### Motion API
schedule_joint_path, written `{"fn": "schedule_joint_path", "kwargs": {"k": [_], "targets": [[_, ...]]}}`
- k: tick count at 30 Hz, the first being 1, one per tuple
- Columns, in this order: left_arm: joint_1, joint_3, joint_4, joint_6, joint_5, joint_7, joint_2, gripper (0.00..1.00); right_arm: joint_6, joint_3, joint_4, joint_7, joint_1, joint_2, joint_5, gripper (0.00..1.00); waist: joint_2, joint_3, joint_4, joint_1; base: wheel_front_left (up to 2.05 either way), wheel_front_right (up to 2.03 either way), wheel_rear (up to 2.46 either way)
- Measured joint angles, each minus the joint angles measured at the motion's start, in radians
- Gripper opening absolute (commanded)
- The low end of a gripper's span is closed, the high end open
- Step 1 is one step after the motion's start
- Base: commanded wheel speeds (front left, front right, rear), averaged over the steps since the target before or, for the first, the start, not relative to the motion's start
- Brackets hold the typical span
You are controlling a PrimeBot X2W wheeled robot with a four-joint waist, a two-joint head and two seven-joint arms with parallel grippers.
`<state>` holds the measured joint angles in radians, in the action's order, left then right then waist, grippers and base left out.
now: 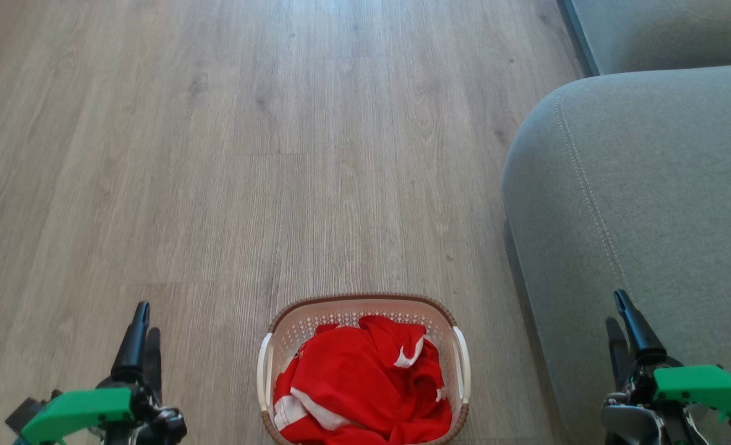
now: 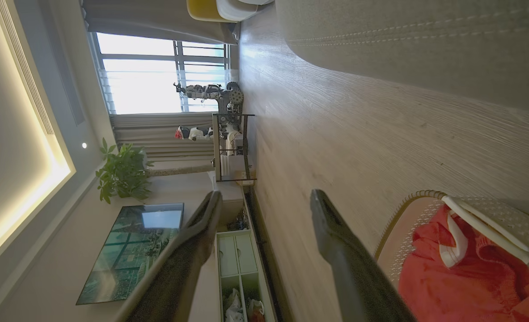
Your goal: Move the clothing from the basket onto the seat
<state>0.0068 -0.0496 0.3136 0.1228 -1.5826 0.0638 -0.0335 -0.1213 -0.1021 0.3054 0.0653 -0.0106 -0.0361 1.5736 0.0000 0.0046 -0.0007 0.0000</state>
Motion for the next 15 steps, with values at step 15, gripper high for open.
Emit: {"fn": "schedule_joint_path", "kwargs": {"k": [15], "targets": [[-0.001, 0.003, -0.058, 0.0, 0.196, -0.048, 0.0, 1.0, 0.0, 0.022, -0.064, -0.041, 0.0, 0.0, -0.123, 1.0, 0.0, 0.002, -0.001, 0.0, 0.0, 0.0, 0.0]]}}
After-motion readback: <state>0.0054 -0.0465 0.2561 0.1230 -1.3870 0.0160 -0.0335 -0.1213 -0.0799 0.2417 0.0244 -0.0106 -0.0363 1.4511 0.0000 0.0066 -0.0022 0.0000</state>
